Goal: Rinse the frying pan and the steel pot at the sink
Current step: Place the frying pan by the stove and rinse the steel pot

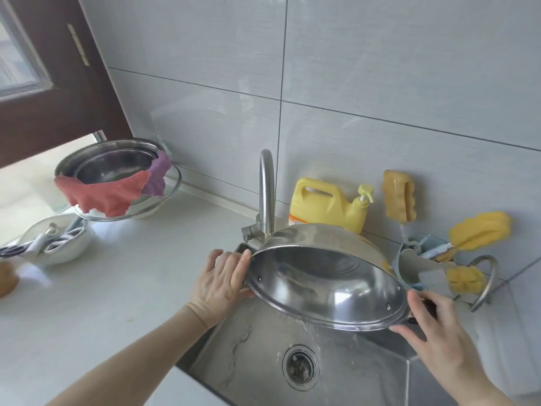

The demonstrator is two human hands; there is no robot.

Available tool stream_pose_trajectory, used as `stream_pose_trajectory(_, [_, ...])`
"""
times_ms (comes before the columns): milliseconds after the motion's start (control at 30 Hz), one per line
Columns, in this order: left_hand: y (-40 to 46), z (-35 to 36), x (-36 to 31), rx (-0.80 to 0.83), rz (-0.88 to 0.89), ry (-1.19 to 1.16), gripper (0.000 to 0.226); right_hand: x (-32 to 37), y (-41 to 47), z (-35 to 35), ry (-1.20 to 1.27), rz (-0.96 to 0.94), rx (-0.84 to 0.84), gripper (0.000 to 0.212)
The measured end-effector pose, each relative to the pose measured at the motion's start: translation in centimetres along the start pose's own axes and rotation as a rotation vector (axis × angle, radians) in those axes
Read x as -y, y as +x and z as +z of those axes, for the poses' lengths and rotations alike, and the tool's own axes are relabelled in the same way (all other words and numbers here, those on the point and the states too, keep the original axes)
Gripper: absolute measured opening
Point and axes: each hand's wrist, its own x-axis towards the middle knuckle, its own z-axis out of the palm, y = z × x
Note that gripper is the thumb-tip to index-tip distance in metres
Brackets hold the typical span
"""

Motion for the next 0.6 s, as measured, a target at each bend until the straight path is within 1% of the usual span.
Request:
stream_pose_trajectory(33, [-0.2, 0.2, -0.1, 0.035, -0.008, -0.015, 0.094, -0.1, -0.3, 0.1, 0.032, 0.039, 0.045, 0.057])
stream_pose_trajectory(67, [-0.4, 0.5, -0.3, 0.093, -0.017, -0.033, 0.102, -0.3, -0.6, 0.4, 0.067, 0.103, 0.108, 0.068])
stream_pose_trajectory(100, [-0.6, 0.7, -0.3, 0.183, -0.031, -0.060, 0.112, -0.6, -0.8, 0.6, 0.111, 0.184, 0.202, 0.089])
stream_pose_trajectory(133, [-0.7, 1.0, -0.2, 0.287, -0.057, -0.088, 0.126, -1.0, -1.0, 0.9, 0.163, 0.273, 0.307, 0.112])
stream_pose_trajectory(167, [-0.7, 1.2, -0.1, 0.418, -0.090, -0.128, 0.140, -1.5, -1.1, 1.2, 0.202, 0.333, 0.391, 0.125])
stream_pose_trajectory(200, [-0.6, 1.3, 0.0, 0.565, -0.107, -0.163, 0.150, -2.0, -1.0, 1.7, 0.247, 0.364, 0.451, 0.129])
stream_pose_trajectory(233, [-0.2, 1.3, 0.0, 0.696, -0.112, -0.182, 0.154, -2.5, -0.8, 2.2, 0.290, 0.386, 0.496, 0.130])
stream_pose_trajectory(300, [0.7, 1.4, 0.1, 0.930, -0.111, -0.222, 0.153, -3.2, 0.0, 2.8, 0.377, 0.453, 0.632, 0.128])
stream_pose_trajectory(367, [1.9, 1.4, 0.3, 1.143, -0.154, -0.321, 0.151, -3.7, 0.8, 3.4, 0.441, 0.510, 0.758, 0.127])
stream_pose_trajectory(433, [3.2, 1.2, 0.9, 1.317, -0.221, -0.473, 0.147, -4.1, 1.6, 3.7, 0.519, 0.541, 0.861, 0.125])
stream_pose_trajectory(533, [4.7, 0.5, 2.6, 1.577, -0.404, -0.811, 0.134, -3.8, 2.4, 3.9, 0.704, 0.574, 1.001, 0.118])
stream_pose_trajectory(567, [5.2, 0.5, 3.4, 1.656, -0.441, -0.860, 0.131, -3.5, 2.4, 4.3, 0.761, 0.567, 1.023, 0.116])
stream_pose_trajectory(600, [5.8, 0.3, 4.1, 1.720, -0.442, -0.875, 0.129, -3.4, 2.1, 4.8, 0.813, 0.569, 1.041, 0.114])
